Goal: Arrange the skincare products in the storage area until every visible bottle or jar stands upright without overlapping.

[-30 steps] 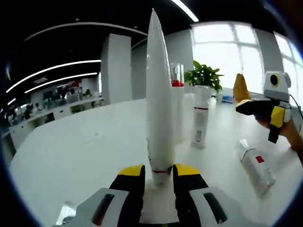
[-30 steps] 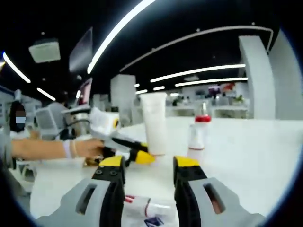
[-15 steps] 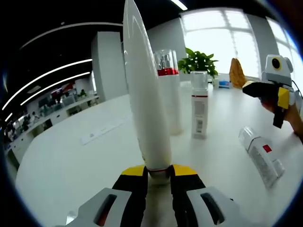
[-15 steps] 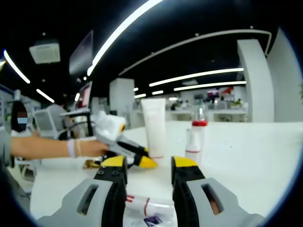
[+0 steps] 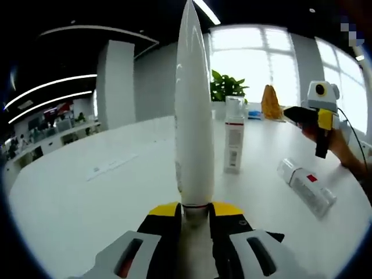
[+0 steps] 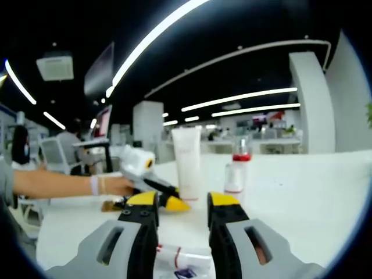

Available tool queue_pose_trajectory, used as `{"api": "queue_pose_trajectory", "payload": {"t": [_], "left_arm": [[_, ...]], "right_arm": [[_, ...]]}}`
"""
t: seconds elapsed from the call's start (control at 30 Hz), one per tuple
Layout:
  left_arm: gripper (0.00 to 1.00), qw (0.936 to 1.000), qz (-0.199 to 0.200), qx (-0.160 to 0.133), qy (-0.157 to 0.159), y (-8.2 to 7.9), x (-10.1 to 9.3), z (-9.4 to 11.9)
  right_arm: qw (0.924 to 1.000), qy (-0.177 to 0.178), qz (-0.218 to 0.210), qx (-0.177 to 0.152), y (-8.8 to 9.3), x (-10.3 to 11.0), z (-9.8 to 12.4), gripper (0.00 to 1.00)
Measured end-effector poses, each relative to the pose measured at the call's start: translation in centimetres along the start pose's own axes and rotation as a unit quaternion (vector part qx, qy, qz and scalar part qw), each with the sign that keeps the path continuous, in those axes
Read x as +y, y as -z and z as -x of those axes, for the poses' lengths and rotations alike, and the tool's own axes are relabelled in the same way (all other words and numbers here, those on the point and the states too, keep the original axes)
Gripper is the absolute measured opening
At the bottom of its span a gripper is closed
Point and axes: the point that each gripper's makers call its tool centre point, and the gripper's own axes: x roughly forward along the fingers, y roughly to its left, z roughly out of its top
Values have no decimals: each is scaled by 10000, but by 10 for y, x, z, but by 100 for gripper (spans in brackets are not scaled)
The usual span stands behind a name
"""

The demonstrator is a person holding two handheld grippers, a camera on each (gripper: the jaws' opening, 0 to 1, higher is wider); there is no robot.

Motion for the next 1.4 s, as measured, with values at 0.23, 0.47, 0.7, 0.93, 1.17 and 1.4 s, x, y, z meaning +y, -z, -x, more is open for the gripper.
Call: {"api": "queue_pose_trajectory", "payload": {"t": [0.23, 0.47, 0.7, 0.93, 1.17, 1.4], "left_arm": [[41, 9964, -180, -735, -377, -40, 0, 24], [39, 9976, 11, -393, -573, -30, 0, 22], [34, 9975, 256, 173, -637, 10, -3, -2], [19, 9974, -236, 303, -604, 10, -5, -8], [18, 9991, -188, 313, -212, 8, -2, -14], [18, 9975, -520, 317, 348, 4, 1, -21]], "right_arm": [[10000, -6, -64, 32, 4, 0, -1, 30], [9996, 39, -264, -32, 4, -7, 1, 29], [9989, 161, -435, -110, 3, -15, 4, 26], [9985, 186, -503, -123, 5, -16, 5, 25], [9980, 260, -578, -39, 11, -22, 4, 24], [9976, 286, -613, -135, 5, -20, 7, 23]]}}
